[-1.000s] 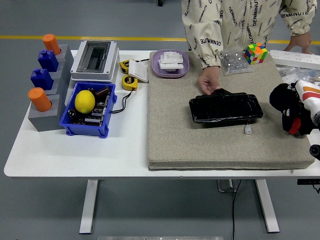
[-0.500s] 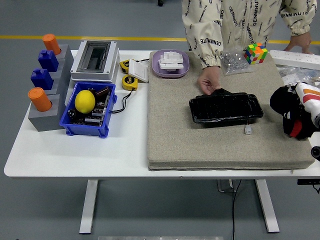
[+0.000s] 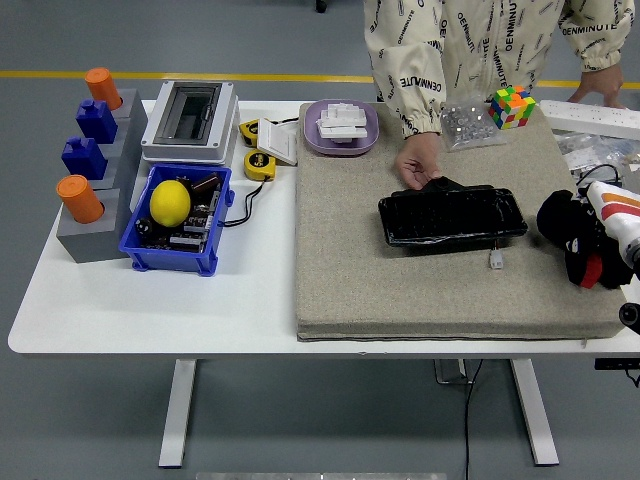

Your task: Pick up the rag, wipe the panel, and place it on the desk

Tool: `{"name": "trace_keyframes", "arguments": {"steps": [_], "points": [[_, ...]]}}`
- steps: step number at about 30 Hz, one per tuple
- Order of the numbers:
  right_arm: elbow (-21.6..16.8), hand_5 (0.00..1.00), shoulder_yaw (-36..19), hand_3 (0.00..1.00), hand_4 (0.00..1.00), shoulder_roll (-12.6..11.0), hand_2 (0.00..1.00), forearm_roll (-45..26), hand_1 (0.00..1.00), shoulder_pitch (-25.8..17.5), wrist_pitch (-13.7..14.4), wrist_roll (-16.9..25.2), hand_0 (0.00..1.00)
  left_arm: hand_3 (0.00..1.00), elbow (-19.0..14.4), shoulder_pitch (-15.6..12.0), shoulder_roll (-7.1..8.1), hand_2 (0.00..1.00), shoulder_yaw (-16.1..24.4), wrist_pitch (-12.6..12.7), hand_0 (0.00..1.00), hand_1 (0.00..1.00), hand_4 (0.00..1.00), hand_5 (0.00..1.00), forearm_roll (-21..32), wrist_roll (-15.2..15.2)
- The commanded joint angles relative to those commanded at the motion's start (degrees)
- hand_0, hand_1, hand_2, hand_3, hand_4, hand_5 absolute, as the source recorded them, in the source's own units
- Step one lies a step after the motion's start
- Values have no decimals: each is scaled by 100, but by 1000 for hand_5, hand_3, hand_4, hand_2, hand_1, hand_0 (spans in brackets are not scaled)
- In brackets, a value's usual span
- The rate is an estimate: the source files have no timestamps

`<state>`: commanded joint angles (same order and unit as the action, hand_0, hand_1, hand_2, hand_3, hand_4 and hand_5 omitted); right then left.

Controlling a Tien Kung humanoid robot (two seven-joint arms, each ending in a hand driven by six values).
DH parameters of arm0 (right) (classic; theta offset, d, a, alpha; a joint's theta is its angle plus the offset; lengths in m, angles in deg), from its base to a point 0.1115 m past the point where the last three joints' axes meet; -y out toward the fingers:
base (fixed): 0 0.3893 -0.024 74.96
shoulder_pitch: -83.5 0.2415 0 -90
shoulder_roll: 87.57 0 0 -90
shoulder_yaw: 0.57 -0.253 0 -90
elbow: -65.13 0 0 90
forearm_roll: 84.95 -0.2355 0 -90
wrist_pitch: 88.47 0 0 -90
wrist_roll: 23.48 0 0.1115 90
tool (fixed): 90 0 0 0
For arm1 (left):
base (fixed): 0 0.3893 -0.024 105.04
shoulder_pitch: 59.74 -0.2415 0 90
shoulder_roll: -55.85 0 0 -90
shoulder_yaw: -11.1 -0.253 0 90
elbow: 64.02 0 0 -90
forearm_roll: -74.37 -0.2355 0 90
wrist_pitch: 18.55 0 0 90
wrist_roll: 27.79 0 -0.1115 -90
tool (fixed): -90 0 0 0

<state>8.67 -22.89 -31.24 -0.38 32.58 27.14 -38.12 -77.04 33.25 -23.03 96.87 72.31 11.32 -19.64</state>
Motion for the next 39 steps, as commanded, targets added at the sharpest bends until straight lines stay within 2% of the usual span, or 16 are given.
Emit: {"name": "trace_keyframes", "arguments": {"steps": [9, 10, 11, 16, 17, 23, 24, 29, 30, 39], "points": [[38, 2, -44, 431, 946, 3, 417, -98, 371, -55, -26, 14, 250, 562, 9, -21, -6, 655, -4, 0, 609, 641, 627, 438, 9, 2], [30, 2, -56, 431, 946, 0, 417, -131, 371, -59, -57, 6, 250, 562, 8, -21, -6, 655, -5, 0, 609, 641, 627, 438, 9, 2], [20, 53, -75, 477, 927, -2, 456, -191, 396, -63, -136, -3, 279, 563, 6, -21, -4, 655, -5, -1, 609, 641, 627, 438, 8, 2], [-17, 53, -107, 477, 927, -8, 456, -351, 396, -80, -449, -12, 279, 563, 4, -31, 2, 655, -15, -1, 609, 641, 627, 438, 13, 1], [-26, 226, -107, 503, 866, -8, 498, -366, 444, -83, -503, -14, 366, 562, 5, -33, 3, 655, -24, -2, 610, 641, 627, 438, 18, 2], [-80, 226, -130, 503, 866, -21, 498, -370, 444, -98, -562, -6, 366, 562, 7, -44, 4, 655, -35, -4, 610, 641, 627, 438, 24, 4], [-90, 297, -139, 506, 928, -24, 542, -366, 492, -99, -560, -6, 436, 562, 7, -45, 5, 655, -34, -4, 610, 640, 627, 439, 21, 3], [-135, 297, -211, 506, 928, -46, 542, -343, 492, -93, -571, -21, 436, 562, 9, -53, 11, 655, -34, -3, 610, 640, 627, 439, 15, 3], [-139, 332, -226, 511, 976, -50, 620, -334, 554, -92, -571, -22, 497, 562, 8, -55, 12, 656, -35, -3, 609, 641, 627, 439, 14, 3], [-232, 356, -339, 512, 998, -128, 645, -244, 566, -94, -633, -53, 514, 562, 9, -62, 11, 656, -34, -4, 609, 641, 627, 439, 11, 4]]}}
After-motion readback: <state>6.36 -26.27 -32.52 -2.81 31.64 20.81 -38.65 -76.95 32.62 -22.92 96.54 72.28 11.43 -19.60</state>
